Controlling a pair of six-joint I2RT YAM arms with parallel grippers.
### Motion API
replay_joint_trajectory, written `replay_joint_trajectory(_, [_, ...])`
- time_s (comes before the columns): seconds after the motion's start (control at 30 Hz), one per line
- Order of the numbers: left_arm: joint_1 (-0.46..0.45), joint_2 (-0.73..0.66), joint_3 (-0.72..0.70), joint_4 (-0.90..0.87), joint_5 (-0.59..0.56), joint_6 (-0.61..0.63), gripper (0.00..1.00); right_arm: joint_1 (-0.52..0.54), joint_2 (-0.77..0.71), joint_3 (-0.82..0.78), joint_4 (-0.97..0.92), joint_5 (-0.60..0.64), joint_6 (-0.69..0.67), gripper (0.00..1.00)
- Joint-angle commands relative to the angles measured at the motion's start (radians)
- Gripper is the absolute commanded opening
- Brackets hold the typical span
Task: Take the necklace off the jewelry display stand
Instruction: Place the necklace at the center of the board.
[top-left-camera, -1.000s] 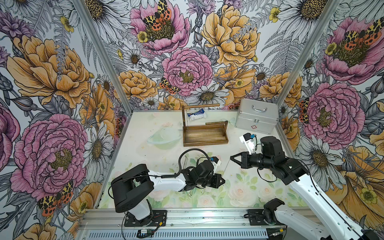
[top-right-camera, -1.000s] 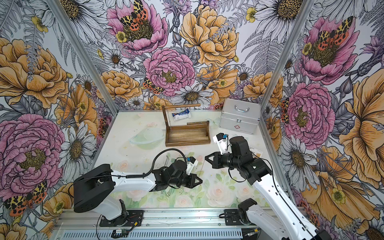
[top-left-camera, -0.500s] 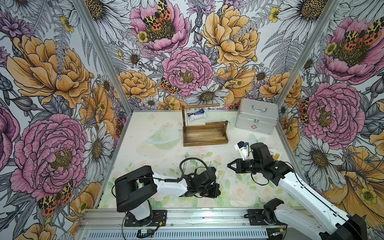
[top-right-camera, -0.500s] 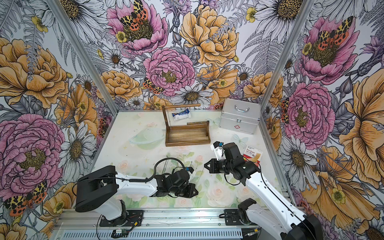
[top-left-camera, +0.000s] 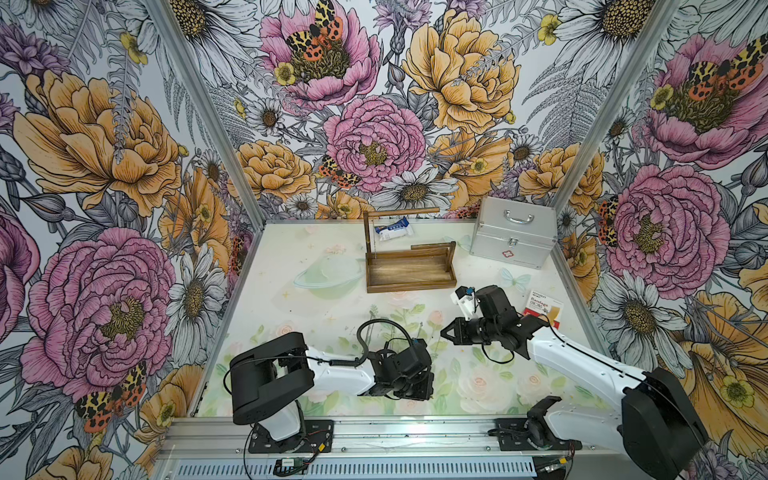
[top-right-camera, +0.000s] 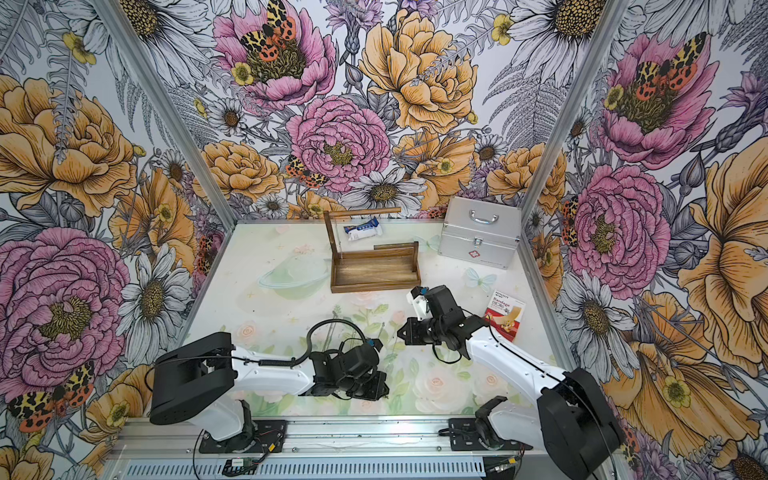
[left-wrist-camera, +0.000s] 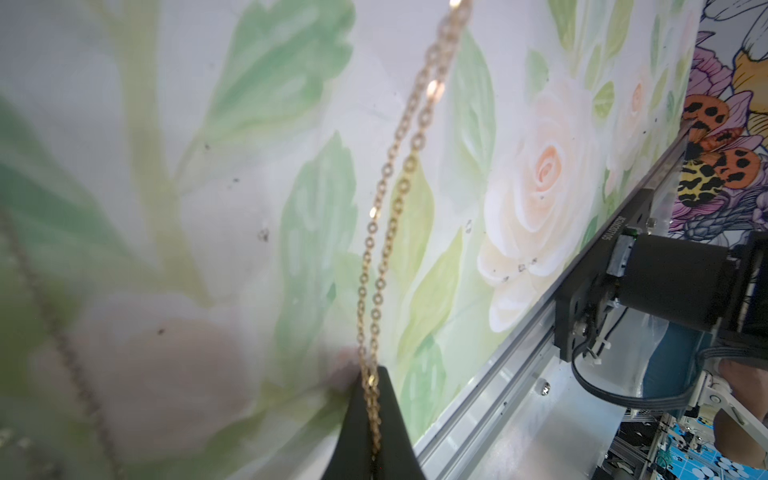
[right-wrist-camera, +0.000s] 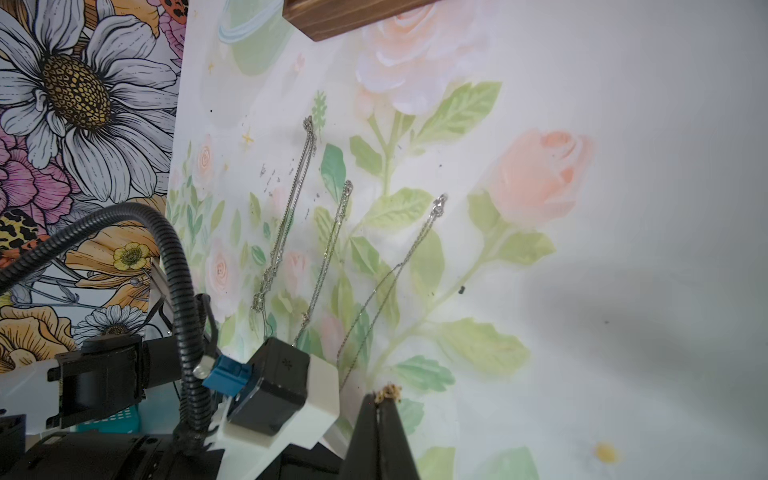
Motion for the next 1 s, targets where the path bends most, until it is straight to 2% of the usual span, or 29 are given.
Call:
replay_joint_trajectory(0.0, [-0.007, -0.003, 0.014, -0.068, -0.049, 0.011, 0.00, 0.009, 0.051, 0.012, 0.071, 0.023, -0.009, 0.00])
replay_joint_trajectory(0.27, [-0.035, 0.029, 0.081, -0.181, -0.089, 0.045, 0.00, 0.011, 0.117, 0.019, 0.087, 0.048, -0.036, 0.00])
replay_joint_trajectory(0.57, [-0.041, 0.021, 0.082, -0.218, -0.115, 0.048, 0.06, 0.012, 0.167, 0.013, 0.100, 0.054, -0.056, 0.00])
replay_joint_trajectory(0.77, [-0.048, 0.015, 0.086, -0.232, -0.128, 0.050, 0.16, 0.013, 0.196, 0.005, 0.119, 0.051, -0.061, 0.00])
replay_joint_trajectory(0.97, [-0.054, -0.004, 0.083, -0.245, -0.152, 0.049, 0.20, 0.014, 0.220, -0.002, 0.143, 0.047, -0.057, 0.00])
